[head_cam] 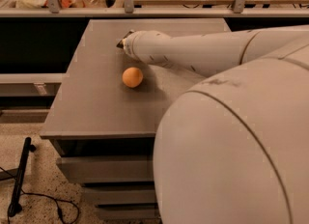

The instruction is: Pick rxbar chocolate

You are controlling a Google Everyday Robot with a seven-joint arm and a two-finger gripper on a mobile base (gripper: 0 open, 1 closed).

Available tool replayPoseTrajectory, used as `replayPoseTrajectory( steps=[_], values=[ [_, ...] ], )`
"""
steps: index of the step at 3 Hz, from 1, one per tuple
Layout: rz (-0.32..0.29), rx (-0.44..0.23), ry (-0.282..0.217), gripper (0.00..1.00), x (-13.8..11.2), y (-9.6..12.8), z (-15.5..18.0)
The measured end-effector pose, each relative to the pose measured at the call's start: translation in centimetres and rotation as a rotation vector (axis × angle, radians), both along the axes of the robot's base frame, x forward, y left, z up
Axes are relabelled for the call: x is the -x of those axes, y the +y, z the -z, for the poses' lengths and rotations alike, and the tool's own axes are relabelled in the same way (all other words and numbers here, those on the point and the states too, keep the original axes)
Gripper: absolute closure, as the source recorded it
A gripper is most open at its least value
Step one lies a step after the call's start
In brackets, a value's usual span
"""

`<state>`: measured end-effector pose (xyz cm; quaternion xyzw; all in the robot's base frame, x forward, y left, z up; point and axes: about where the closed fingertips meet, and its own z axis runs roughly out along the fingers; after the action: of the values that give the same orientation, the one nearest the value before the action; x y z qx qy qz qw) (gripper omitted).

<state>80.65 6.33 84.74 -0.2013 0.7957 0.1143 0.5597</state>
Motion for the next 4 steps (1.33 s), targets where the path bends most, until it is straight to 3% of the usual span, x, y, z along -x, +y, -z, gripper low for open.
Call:
replayPoseTrajectory(
  steps=[1,2,4],
  values=[
    [-0.008,0.008,-0.001,0.94,0.25,0.18,0.19],
    [-0.018,0.01,0.002,0.92,0.46,0.31,0.32],
    [-0.012,0.013,0.0,0.45,0.72,-0.23,0.32]
  ],
)
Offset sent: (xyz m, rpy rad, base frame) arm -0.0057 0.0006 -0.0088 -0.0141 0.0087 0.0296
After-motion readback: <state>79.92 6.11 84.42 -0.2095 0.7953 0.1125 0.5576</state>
